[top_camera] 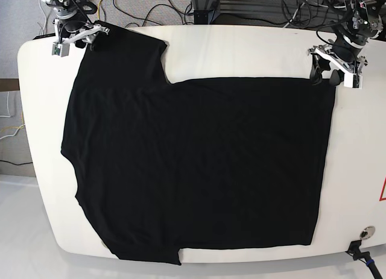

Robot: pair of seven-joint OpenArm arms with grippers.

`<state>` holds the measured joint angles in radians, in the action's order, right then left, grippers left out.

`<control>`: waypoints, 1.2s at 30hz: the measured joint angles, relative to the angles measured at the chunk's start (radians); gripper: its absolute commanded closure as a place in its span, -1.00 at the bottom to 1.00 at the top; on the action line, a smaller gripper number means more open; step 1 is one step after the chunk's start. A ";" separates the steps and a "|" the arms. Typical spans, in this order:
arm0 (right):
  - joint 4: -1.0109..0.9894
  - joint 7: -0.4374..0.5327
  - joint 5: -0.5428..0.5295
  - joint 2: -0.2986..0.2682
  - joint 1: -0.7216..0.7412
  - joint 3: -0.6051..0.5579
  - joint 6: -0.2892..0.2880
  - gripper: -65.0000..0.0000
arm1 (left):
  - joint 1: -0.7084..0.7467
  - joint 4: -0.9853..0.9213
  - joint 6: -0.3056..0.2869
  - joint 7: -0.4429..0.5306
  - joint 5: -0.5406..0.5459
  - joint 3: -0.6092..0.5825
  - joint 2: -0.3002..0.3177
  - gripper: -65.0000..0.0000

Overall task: Fold the T-shirt properly
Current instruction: 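Move both grippers down to the shoulder corners of the black T-shirt, then close both grippers on the shirt's shoulder corners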

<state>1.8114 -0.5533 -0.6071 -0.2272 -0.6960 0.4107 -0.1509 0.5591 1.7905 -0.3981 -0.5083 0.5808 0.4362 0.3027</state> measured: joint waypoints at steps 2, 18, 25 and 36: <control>-0.015 0.014 -0.003 -0.001 0.002 -0.005 -0.008 0.04 | -0.005 0.002 -0.004 0.000 0.000 0.000 0.003 -0.04; -0.041 0.034 -0.023 -0.005 0.017 -0.031 -0.049 0.80 | -0.013 0.003 -0.007 0.001 -0.015 0.003 0.005 -0.06; -0.047 0.029 0.000 -0.005 0.042 -0.071 -0.053 1.00 | -0.047 0.002 -0.009 0.001 -0.039 0.012 0.007 -0.06; -0.052 0.054 -0.003 0.000 0.044 -0.071 -0.060 1.00 | -0.128 -0.089 -0.027 -0.097 0.066 0.099 0.008 -0.01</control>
<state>1.7592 -0.4992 -0.6098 -0.2276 -0.6518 0.3401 -0.2108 0.4309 1.7020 -0.4248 -0.6052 0.6468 0.5350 0.3107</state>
